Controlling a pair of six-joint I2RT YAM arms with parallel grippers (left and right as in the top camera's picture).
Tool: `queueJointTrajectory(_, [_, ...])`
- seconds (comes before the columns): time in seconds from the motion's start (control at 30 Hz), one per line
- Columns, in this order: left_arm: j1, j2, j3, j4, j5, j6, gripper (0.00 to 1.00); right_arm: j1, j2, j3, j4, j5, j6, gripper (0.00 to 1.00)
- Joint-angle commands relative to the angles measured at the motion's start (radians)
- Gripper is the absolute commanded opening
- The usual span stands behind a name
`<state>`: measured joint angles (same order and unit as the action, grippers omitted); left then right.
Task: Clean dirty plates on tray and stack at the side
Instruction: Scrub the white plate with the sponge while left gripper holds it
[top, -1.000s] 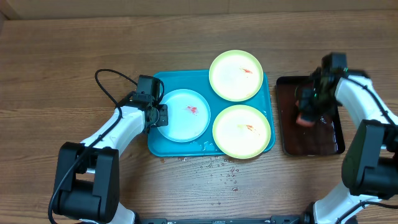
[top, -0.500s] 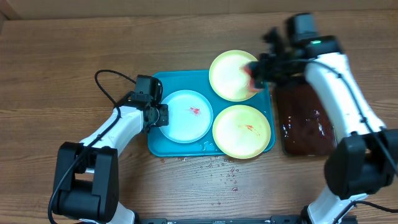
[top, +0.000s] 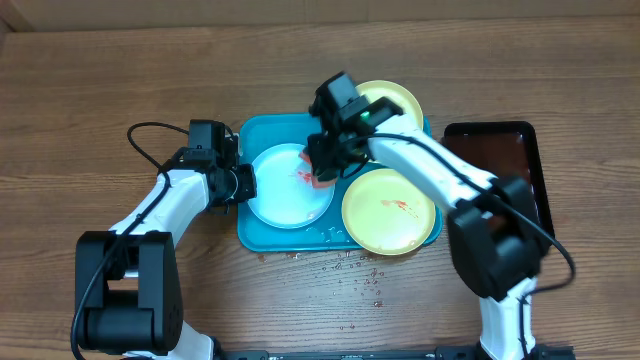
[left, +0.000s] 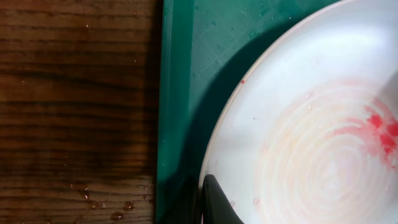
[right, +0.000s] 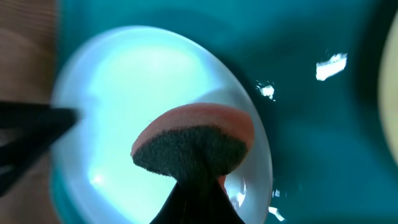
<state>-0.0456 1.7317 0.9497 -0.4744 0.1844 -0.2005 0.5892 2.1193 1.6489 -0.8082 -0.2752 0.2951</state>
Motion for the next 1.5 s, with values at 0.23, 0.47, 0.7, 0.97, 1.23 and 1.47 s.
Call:
queueJointTrajectory(0.23, [0.0,0.014,-0.012,-0.011,0.04,0.021,0.04,0.022,0.103,-0.003,0.079,0.058,0.1,0.04])
queueJointTrajectory(0.47, [0.0,0.014,-0.012,-0.009,0.053,0.021,0.04,0.034,0.137,-0.002,0.166,-0.086,0.124,0.04])
queueJointTrajectory(0.7, [0.0,0.014,-0.012,-0.007,0.053,0.021,0.04,0.093,0.137,-0.002,0.132,-0.132,0.096,0.04])
queueJointTrajectory(0.97, [0.0,0.014,-0.012,-0.008,0.053,0.021,0.04,0.071,0.137,0.065,-0.066,0.004,0.064,0.04])
queueJointTrajectory(1.23, [0.0,0.014,-0.012,-0.006,0.052,0.021,0.04,0.061,0.143,0.118,-0.032,0.303,0.065,0.04])
queueJointTrajectory(1.47, [0.0,0.014,-0.012,-0.006,0.052,0.021,0.04,0.101,0.209,0.118,0.062,0.034,0.042,0.04])
